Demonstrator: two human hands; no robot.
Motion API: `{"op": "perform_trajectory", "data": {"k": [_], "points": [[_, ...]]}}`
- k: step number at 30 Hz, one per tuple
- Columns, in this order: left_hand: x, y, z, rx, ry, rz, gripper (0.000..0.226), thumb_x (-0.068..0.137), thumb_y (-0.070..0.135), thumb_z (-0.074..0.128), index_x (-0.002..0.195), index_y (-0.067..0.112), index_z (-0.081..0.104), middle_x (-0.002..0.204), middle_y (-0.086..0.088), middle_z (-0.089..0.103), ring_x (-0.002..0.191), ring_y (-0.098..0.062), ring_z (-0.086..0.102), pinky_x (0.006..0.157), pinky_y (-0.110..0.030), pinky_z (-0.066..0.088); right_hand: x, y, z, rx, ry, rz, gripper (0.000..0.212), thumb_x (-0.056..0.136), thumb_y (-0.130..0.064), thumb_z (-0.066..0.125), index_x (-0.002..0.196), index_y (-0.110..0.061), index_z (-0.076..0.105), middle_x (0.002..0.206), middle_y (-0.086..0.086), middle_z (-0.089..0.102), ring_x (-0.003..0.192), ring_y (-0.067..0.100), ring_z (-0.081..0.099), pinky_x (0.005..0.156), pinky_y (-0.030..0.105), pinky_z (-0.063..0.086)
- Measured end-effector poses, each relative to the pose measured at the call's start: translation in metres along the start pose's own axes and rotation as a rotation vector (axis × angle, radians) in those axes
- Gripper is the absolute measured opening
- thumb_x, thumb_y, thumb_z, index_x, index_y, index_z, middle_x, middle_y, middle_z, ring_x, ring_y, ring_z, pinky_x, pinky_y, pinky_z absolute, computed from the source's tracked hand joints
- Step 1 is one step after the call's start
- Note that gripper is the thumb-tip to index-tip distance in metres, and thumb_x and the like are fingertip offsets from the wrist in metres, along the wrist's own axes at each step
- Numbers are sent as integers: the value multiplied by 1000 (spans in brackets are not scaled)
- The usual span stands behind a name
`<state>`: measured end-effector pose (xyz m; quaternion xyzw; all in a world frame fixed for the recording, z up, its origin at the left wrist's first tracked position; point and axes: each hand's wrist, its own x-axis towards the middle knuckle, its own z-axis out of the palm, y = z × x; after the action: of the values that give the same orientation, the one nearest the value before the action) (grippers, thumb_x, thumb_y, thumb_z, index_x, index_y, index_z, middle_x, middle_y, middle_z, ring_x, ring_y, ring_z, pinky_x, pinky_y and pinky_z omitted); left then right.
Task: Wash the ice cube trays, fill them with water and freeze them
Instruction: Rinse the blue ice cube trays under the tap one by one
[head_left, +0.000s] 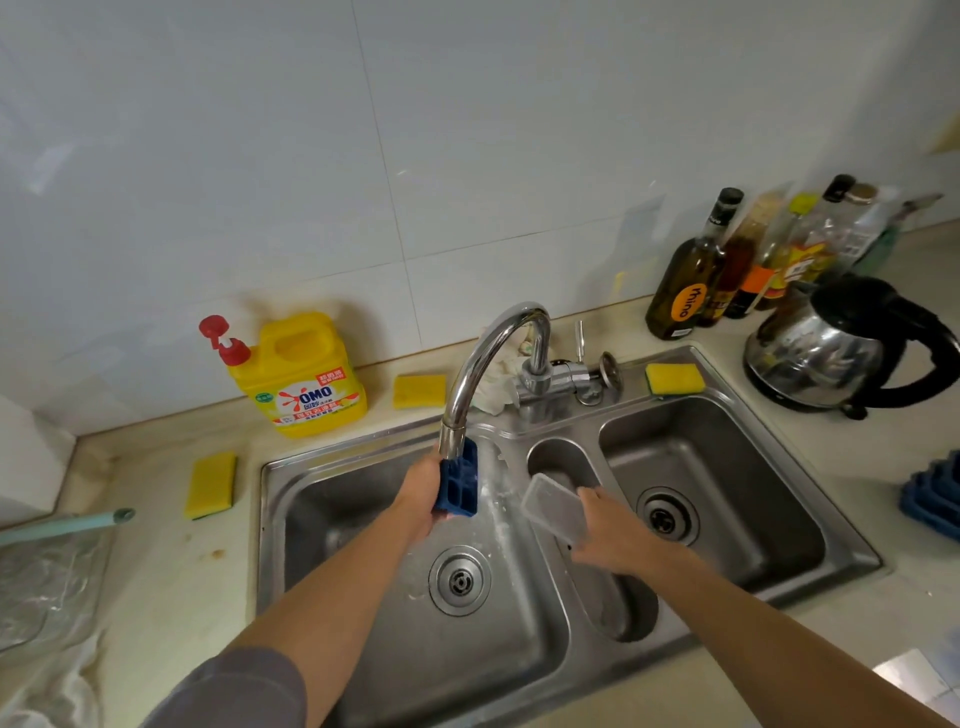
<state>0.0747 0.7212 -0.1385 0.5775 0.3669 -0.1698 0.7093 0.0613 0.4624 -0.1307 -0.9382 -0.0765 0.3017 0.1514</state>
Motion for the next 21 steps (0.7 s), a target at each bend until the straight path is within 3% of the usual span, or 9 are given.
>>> {"op": "perform_trajectory", "data": {"k": [3,8,10,12,15,19,21], "points": [[6,-1,4,-179,-7,14,26,103,31,47,102,13,65,84,-7,70,74,-24,66,63,-34,53,-17,36,5,-42,-13,31,56,85,-17,75,133,-12,46,137,10,49,123,27,56,101,38,51],[12,-11,12,-203,-30,66,33,105,41,45,112,15,65,95,-9,73,84,-27,69,69,-39,57,-47,89,17,-245,-45,43,63,88,-19,74,143,-20,42,141,4,51,127,21,51,107,40,48],[14,-15,13,-178,-27,81,27,103,33,53,120,13,62,104,-12,72,93,-32,70,74,-46,60,-56,103,25,-339,-46,46,64,89,-20,72,145,-20,41,147,6,45,134,24,46,111,44,43],[15,-15,15,-160,-16,100,23,98,33,64,115,17,63,105,-13,73,95,-35,72,76,-51,61,-61,113,30,-496,-62,42,72,92,-13,68,153,-20,31,157,11,32,144,31,35,115,50,37],[14,-15,16,-143,35,115,12,95,28,70,105,23,64,97,-8,74,83,-28,73,59,-39,59,-61,117,32,-622,-75,40,77,94,-31,70,156,-24,25,162,11,23,148,35,26,115,53,34],[13,-18,14,-142,31,117,10,96,27,68,105,23,66,102,-10,73,91,-31,72,67,-42,58,-54,107,30,-604,-95,6,70,92,-45,65,150,-19,34,157,11,28,145,35,29,112,52,35],[11,-20,14,-139,38,123,11,96,28,68,106,23,66,101,-9,73,89,-30,72,66,-41,58,-51,102,33,-577,-72,-18,60,94,-32,62,146,-16,38,152,12,36,139,31,35,111,48,38]]}}
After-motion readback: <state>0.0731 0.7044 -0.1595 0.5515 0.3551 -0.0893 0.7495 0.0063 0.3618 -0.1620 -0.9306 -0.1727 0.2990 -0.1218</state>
